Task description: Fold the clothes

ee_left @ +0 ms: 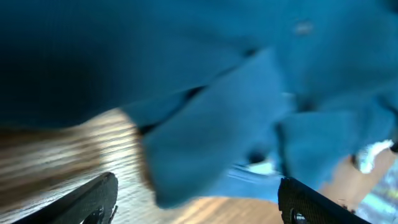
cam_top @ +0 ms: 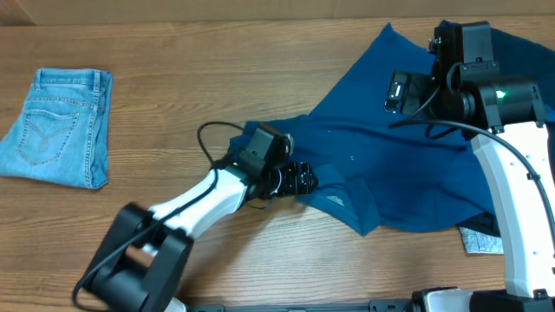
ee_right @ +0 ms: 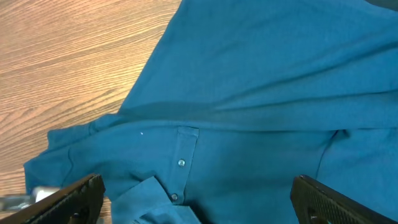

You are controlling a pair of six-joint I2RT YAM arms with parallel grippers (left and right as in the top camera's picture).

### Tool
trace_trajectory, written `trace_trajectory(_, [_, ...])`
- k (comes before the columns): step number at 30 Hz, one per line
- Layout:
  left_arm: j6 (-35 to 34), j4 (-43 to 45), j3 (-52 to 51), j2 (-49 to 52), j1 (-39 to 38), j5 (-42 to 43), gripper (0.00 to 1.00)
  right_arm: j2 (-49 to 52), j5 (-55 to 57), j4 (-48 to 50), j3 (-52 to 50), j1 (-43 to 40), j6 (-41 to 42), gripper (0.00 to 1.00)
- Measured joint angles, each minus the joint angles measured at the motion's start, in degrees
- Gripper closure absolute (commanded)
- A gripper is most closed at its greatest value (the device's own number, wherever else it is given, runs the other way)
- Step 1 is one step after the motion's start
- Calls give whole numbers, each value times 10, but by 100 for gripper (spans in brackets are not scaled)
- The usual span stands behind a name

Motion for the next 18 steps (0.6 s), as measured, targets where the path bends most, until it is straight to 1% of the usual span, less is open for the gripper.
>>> trace_trajectory(1, [-16, 6, 0, 18, 0, 5, 14, 0, 0, -2, 0, 0, 0, 0])
trace_trajectory(2, [-24, 13, 2, 19, 0, 5, 18, 0, -1, -2, 0, 0, 0, 0])
trace_trajectory(5, [-41, 46, 4, 31, 0, 6, 47, 0, -1, -2, 0, 0, 0, 0])
trace_trajectory(6, [-45, 56, 4, 37, 0, 4, 53, 0, -1, -2, 0, 0, 0, 0])
trace_trajectory(8, [-47, 77, 4, 45, 0, 0, 73, 0, -1, -2, 0, 0, 0, 0])
trace_trajectory(9, [-47, 85, 4, 46, 0, -1, 87, 0, -1, -2, 0, 0, 0, 0])
trace_trajectory(10, [-52, 92, 4, 46, 0, 0, 96, 0, -1, -2, 0, 0, 0, 0])
trace_trajectory(16, [-51, 93, 4, 46, 0, -1, 96, 0, -1, -3, 0, 0, 0, 0])
trace_trajectory(18, [-44, 79, 4, 46, 7, -4, 96, 0, -1, -5, 0, 0, 0, 0])
